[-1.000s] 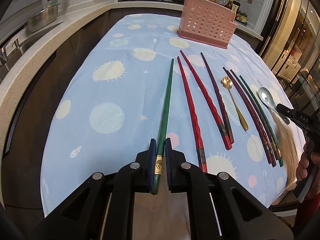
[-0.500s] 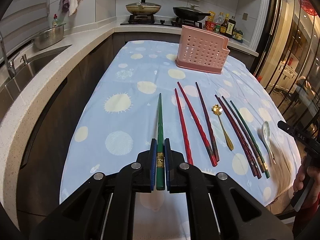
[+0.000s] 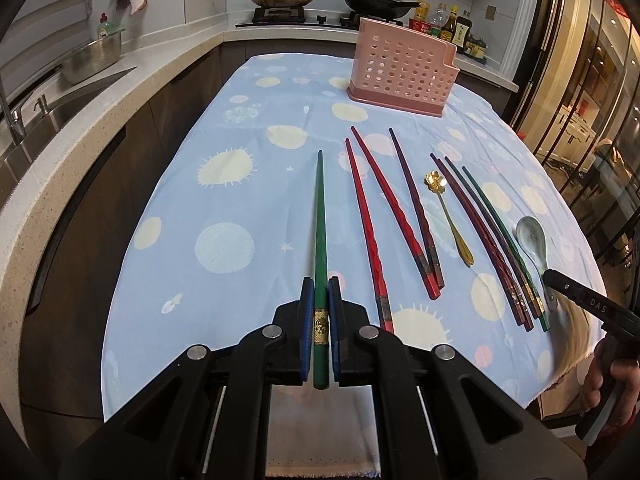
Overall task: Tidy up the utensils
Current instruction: 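Lift the green chopstick with the left tool while the right tool lifts the white spoon, then lower the green chopstick into the pink holder with the left tool while the right tool inserts the spoon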
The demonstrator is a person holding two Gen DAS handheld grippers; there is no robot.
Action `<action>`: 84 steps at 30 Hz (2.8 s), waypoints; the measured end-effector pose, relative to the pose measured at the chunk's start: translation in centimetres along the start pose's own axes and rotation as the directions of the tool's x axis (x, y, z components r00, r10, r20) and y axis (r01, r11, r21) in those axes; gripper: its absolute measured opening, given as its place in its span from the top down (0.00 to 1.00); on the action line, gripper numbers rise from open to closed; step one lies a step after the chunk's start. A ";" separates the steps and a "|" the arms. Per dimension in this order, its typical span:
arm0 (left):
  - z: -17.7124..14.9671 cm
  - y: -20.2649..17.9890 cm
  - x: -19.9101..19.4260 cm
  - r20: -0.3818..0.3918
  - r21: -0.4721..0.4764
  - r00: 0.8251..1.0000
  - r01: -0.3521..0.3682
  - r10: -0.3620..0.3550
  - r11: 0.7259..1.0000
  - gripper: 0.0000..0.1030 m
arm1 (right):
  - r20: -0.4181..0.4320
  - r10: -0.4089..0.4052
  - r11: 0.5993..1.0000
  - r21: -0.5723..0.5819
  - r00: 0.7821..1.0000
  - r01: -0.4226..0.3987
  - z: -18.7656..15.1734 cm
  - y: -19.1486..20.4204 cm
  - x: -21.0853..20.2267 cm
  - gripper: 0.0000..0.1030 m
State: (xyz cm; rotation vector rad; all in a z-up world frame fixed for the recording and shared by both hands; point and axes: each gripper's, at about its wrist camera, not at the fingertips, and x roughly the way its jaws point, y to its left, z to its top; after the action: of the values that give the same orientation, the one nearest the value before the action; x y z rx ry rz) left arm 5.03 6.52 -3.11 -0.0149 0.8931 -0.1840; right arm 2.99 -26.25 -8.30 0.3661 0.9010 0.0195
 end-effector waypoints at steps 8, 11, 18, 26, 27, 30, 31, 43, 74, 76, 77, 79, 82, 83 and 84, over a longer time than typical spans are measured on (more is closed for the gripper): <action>-0.7 0.0 0.3 -0.020 -0.003 1.000 0.002 -0.002 1.000 0.93 | 0.007 -0.029 0.998 -0.046 1.000 0.029 -1.3 0.7 -0.5 0.87; -0.8 0.0 0.5 -0.027 -0.007 1.000 0.004 -0.005 1.000 0.93 | 0.012 -0.041 0.997 -0.059 0.999 0.041 -1.3 0.8 -0.6 0.92; 0.6 0.5 -1.3 0.036 -0.013 0.999 0.007 -0.006 1.000 0.93 | 0.108 -0.042 0.994 -0.091 0.993 0.052 0.7 1.7 -3.0 0.93; 5.4 0.8 -3.4 0.172 -0.002 0.985 -0.005 0.006 1.000 0.93 | 0.225 -0.028 0.991 -0.122 0.974 0.057 5.9 2.9 -4.7 0.94; 6.2 0.8 -3.6 0.188 -0.001 0.982 -0.008 0.008 1.000 0.93 | 0.234 -0.026 0.990 -0.127 0.972 0.057 6.5 3.0 -4.7 0.94; 8.3 0.8 -4.1 0.228 0.008 0.974 -0.008 0.006 1.000 0.93 | 0.257 -0.017 0.989 -0.135 0.966 0.054 8.3 3.4 -4.7 0.94; 9.1 0.6 -4.3 0.242 0.014 0.970 -0.010 0.006 1.000 0.93 | 0.263 -0.016 0.989 -0.138 0.965 0.054 8.9 3.6 -4.7 0.94; 19.6 -1.5 -5.0 0.376 0.073 0.926 0.008 -0.035 0.997 0.93 | 0.329 0.020 0.985 -0.171 0.944 0.039 17.9 5.8 -3.5 0.94; 37.8 -6.7 6.9 0.355 0.068 0.929 0.086 -0.105 0.994 0.93 | 0.235 0.045 0.983 -0.182 0.971 -0.002 34.1 8.5 11.1 0.93; 37.2 -6.5 7.4 0.353 0.065 0.931 0.072 -0.091 0.995 0.91 | 0.244 0.039 0.984 -0.177 0.969 0.005 33.6 8.4 11.2 0.91; 36.9 -6.5 7.5 0.353 0.065 0.932 0.063 -0.081 0.996 0.82 | 0.247 0.035 0.984 -0.178 0.968 0.010 33.4 8.5 11.0 0.89; 36.3 -6.3 7.5 0.356 0.059 0.932 0.052 -0.069 0.997 0.62 | 0.258 0.035 0.984 -0.178 0.965 0.012 33.0 8.4 10.4 0.88; 35.3 -6.0 6.7 0.372 0.053 0.927 0.030 -0.048 0.998 0.51 | 0.266 0.044 0.985 -0.172 0.963 0.003 32.3 8.2 9.2 0.82; 34.9 -5.8 6.3 0.374 0.052 0.926 0.032 -0.049 0.998 0.48 | 0.273 0.047 0.985 -0.170 0.961 0.000 31.9 8.1 8.6 0.79; 34.5 -5.6 6.0 0.376 0.049 0.925 0.031 -0.047 0.998 0.47 | 0.279 0.049 0.986 -0.169 0.959 -0.001 31.4 8.0 8.0 0.78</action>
State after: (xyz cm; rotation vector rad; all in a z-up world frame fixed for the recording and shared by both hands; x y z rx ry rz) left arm 34.58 -2.17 14.41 -0.0282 0.5035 -0.2282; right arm 33.22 -26.86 5.86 0.2163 0.6067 0.0646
